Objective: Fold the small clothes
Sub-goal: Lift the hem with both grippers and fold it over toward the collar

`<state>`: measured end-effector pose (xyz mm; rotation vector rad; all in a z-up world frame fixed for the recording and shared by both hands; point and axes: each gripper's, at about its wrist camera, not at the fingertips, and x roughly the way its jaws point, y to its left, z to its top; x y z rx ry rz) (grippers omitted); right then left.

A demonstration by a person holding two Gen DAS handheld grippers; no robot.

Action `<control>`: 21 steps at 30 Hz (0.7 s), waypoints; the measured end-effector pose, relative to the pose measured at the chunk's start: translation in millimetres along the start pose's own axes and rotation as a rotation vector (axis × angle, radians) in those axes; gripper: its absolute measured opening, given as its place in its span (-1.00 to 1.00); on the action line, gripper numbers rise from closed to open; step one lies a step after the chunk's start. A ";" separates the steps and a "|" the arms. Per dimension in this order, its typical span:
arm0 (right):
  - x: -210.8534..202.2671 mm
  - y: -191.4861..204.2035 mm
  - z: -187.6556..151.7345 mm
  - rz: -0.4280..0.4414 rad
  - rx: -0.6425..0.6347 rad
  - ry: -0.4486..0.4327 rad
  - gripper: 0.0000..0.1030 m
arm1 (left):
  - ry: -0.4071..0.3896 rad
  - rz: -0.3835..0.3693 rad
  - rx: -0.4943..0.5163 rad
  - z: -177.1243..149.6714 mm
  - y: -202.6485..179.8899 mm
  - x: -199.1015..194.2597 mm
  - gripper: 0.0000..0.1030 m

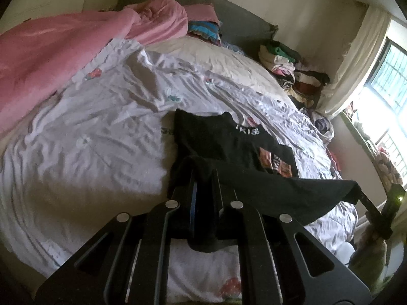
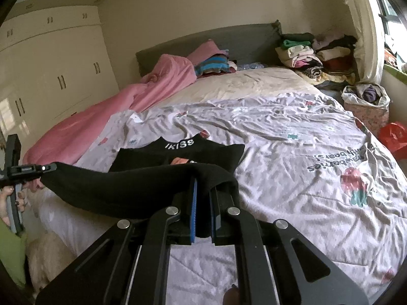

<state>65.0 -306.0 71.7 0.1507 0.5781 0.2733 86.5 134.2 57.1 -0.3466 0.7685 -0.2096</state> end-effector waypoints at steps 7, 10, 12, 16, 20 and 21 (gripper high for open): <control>10.1 -0.8 14.6 -0.016 0.010 -0.025 -0.86 | -0.028 0.017 0.009 17.4 -5.9 5.9 -0.94; 15.7 -2.6 20.0 -0.025 0.019 -0.028 -0.86 | -0.037 0.023 0.016 23.8 -8.1 7.6 -0.94; 19.1 -4.6 23.5 -0.023 0.029 -0.030 -0.86 | -0.040 0.025 0.012 29.3 -7.2 10.9 -0.94; 25.1 -5.0 31.1 -0.033 0.024 -0.041 -0.86 | -0.048 0.031 0.010 39.0 -8.1 16.0 -0.94; 32.7 -5.3 39.6 -0.043 0.018 -0.050 -0.86 | -0.057 0.034 0.008 47.3 -10.9 21.3 -0.94; 34.8 -6.7 41.3 -0.046 0.020 -0.051 -0.86 | -0.059 0.037 0.007 49.4 -11.3 23.2 -0.94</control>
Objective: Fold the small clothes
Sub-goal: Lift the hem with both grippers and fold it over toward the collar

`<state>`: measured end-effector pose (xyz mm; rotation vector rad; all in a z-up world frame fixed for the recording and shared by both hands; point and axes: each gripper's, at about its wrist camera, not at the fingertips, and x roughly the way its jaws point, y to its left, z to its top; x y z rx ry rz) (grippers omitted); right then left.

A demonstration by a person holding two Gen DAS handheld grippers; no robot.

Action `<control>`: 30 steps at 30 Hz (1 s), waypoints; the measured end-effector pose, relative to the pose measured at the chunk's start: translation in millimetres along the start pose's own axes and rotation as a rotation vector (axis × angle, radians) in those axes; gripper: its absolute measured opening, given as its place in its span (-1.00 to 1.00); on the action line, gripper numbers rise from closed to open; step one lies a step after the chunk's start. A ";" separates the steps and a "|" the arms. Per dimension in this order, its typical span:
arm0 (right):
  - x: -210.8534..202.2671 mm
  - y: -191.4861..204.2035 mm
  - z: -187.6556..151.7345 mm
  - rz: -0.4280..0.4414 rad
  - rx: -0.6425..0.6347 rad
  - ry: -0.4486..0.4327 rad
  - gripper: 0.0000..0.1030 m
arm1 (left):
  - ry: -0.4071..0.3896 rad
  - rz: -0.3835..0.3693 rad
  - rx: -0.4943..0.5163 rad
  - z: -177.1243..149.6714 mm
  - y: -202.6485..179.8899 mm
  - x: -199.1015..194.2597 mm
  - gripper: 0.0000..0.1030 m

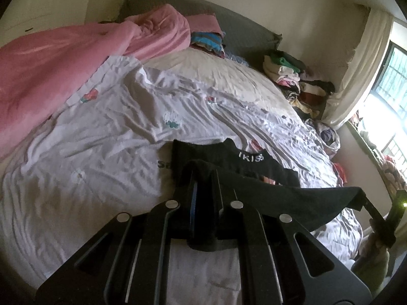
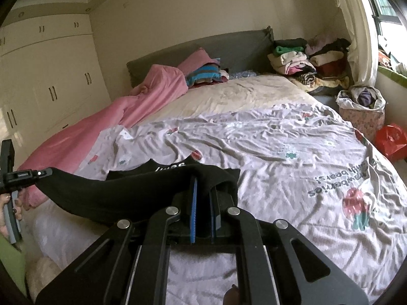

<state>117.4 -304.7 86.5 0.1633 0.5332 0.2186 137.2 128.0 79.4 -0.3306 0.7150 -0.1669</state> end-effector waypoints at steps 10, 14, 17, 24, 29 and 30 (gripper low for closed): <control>30.8 -14.2 11.4 0.001 0.056 0.008 -0.86 | -0.029 0.040 -0.024 14.9 4.6 25.1 -0.94; 46.3 -18.6 11.6 -0.015 0.061 0.027 -0.86 | -0.024 0.056 -0.013 18.0 5.2 42.0 -0.94; 58.2 -22.1 10.4 -0.026 0.068 0.049 -0.86 | -0.009 0.067 -0.011 19.1 7.1 55.7 -0.94; 87.6 -30.3 1.5 -0.052 0.078 0.098 -0.86 | 0.020 0.096 -0.013 17.0 13.1 87.7 -0.94; 104.0 -32.7 -4.7 -0.065 0.077 0.126 -0.86 | 0.039 0.114 -0.023 12.6 19.7 106.4 -0.94; 107.6 -33.5 -6.0 -0.069 0.077 0.130 -0.86 | 0.043 0.118 -0.023 11.6 20.3 109.5 -0.94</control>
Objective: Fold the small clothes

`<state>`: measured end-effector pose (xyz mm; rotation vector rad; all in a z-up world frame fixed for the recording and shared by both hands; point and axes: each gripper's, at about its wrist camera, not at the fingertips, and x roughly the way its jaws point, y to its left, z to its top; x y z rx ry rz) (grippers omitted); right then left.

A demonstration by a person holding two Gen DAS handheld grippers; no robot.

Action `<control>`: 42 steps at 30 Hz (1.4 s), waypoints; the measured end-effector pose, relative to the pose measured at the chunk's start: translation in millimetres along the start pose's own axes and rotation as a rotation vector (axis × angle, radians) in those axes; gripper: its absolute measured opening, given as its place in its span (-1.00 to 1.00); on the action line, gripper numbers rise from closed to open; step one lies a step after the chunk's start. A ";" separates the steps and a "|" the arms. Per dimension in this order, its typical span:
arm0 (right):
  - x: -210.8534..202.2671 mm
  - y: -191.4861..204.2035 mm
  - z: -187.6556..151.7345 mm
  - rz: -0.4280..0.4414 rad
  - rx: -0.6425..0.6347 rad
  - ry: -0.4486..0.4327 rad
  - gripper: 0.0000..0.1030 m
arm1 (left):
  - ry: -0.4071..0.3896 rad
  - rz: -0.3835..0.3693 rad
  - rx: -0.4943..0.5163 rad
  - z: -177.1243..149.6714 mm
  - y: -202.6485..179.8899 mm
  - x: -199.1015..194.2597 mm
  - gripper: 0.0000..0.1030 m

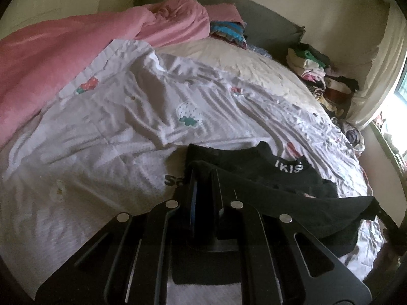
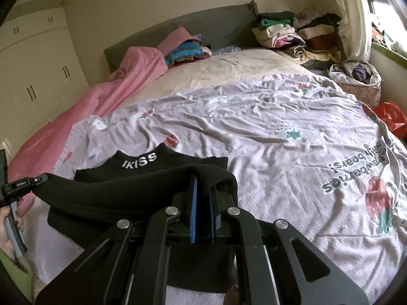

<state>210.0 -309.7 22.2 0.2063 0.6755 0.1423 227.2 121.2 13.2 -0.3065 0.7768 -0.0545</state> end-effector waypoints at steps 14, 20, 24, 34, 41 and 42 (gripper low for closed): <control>32.9 -8.0 -13.9 -0.076 -0.004 0.053 -0.86 | 0.005 0.036 0.043 -6.1 -7.3 26.2 -0.93; 34.7 -2.5 -17.8 -0.107 -0.026 0.051 -0.63 | -0.016 0.034 0.049 -6.6 -9.4 23.6 -0.91; 28.7 -2.6 -19.5 -0.111 -0.022 0.037 -0.42 | -0.047 0.028 0.057 -7.1 -14.4 14.9 -0.81; -1.6 7.8 -24.7 -0.123 -0.064 -0.022 -0.06 | -0.096 -0.012 0.093 -12.8 -31.2 -13.4 -0.55; -13.2 27.8 -33.7 -0.082 -0.138 -0.022 -0.06 | -0.077 -0.032 0.154 -32.9 -46.3 -20.7 -0.48; -12.8 31.8 -36.2 -0.073 -0.152 -0.012 -0.07 | -0.064 -0.037 0.160 -37.4 -47.4 -19.2 -0.48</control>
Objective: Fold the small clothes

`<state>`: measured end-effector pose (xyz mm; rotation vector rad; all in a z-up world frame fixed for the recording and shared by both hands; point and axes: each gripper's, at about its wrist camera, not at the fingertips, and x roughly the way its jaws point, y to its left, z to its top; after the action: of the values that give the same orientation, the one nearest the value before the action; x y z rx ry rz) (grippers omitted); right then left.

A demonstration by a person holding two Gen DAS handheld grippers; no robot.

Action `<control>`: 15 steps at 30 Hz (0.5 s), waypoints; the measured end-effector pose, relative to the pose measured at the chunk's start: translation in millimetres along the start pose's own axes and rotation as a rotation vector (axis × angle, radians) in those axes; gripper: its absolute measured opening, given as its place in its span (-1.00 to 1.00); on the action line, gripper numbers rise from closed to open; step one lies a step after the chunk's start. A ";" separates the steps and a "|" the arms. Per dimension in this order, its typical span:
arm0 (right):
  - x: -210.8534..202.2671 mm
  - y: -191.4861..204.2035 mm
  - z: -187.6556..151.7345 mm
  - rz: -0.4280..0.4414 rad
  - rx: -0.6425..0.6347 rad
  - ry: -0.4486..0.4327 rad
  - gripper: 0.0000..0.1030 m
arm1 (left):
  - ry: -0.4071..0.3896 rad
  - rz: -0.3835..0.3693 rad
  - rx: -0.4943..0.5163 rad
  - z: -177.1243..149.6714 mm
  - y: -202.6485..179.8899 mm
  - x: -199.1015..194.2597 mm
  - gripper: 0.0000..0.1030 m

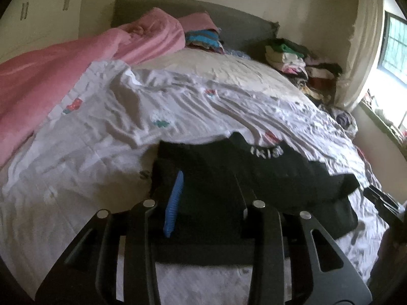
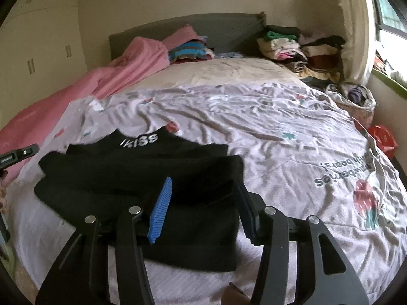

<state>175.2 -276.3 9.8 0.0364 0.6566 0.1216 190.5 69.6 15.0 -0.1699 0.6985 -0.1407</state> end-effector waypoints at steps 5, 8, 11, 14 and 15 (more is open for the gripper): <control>5.5 16.7 -9.3 0.042 -0.034 0.041 -0.24 | 0.083 -0.025 0.022 -23.5 -5.0 14.0 -0.86; 10.1 25.5 -15.3 0.063 -0.049 0.067 -0.40 | 0.119 -0.022 0.045 -36.9 -9.1 21.5 -0.88; 16.1 32.8 -21.5 0.075 -0.059 0.094 -0.46 | 0.143 -0.003 0.067 -45.3 -12.5 27.9 -0.88; 24.1 37.0 -27.2 0.070 -0.074 0.123 -0.46 | 0.162 0.017 0.078 -52.9 -13.5 36.5 -0.88; 27.0 37.4 -28.9 0.066 -0.076 0.131 -0.46 | 0.166 0.021 0.080 -54.5 -13.4 39.4 -0.88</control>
<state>175.0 -236.0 -26.7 -0.0231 0.7818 0.2140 184.0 43.4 -48.0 -0.0746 0.8585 -0.1639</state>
